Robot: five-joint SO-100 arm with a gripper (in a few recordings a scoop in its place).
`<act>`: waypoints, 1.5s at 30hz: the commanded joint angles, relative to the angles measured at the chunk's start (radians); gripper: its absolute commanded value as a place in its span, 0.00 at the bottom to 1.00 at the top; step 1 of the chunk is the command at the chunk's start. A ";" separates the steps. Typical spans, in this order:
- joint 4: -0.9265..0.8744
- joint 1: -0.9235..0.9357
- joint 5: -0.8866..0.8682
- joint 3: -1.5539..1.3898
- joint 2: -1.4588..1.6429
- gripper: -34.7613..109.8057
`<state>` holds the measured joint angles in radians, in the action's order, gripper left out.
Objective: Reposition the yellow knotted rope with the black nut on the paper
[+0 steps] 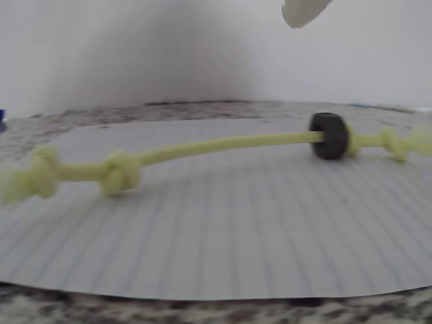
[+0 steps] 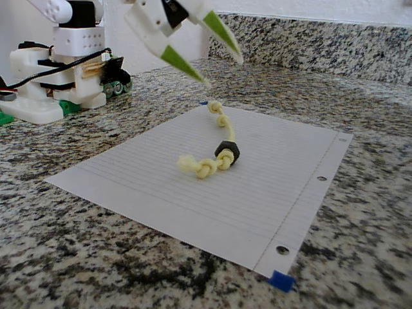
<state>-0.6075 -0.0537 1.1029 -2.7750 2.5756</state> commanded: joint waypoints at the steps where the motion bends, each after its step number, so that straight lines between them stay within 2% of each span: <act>1: 0.028 0.075 0.015 0.029 -0.081 0.60; 8: -0.002 0.207 0.107 0.202 -0.342 0.58; 22: -0.129 0.265 0.218 0.540 -0.761 0.50; 32: -0.147 0.267 0.245 0.669 -0.893 0.50; 45: -0.140 0.265 0.247 0.690 -0.963 0.48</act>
<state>-0.7517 0.2086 1.3407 -2.1246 1.6153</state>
